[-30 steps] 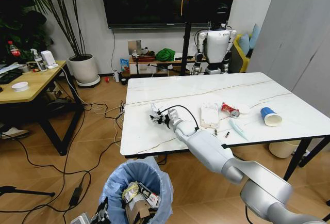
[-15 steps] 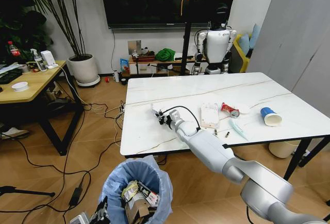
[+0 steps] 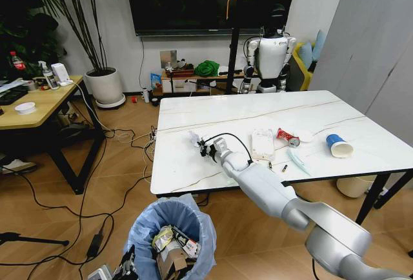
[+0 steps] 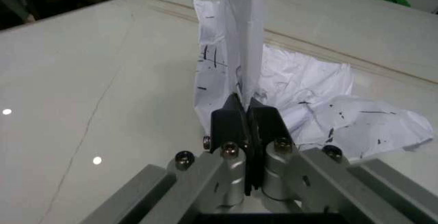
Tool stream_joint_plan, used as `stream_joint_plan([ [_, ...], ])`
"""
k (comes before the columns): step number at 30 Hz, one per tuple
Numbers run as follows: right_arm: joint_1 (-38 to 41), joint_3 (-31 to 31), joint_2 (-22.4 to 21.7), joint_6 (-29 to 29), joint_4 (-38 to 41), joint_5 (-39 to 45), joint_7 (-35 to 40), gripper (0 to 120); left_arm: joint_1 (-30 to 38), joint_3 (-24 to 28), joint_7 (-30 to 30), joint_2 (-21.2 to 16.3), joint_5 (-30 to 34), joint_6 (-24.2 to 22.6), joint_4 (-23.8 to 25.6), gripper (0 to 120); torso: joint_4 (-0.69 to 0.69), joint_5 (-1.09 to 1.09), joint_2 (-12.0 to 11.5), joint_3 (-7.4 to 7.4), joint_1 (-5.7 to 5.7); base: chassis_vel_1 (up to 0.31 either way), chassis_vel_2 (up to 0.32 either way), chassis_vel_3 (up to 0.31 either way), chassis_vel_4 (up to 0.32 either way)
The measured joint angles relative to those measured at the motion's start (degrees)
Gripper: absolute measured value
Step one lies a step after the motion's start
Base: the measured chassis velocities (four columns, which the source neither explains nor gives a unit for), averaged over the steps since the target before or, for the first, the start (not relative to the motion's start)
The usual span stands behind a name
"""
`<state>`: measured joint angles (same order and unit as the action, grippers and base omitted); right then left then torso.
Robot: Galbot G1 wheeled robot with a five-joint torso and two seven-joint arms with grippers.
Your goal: Pick up the trash bin and place the trash from the table into it.
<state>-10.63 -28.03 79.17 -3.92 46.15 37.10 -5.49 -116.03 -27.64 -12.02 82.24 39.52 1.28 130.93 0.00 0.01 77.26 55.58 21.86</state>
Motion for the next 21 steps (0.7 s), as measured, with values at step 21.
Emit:
stream_joint_plan([
  [21,-13.2,6.1,-29.6,-3.1,53.7,16.3,0.9,0,3.5,4.0,-0.5,-1.0,0.2,0.2,-2.8,0,0.0,0.03,0.0,-0.01,-0.02,0.0,0.0,0.0,0.0],
])
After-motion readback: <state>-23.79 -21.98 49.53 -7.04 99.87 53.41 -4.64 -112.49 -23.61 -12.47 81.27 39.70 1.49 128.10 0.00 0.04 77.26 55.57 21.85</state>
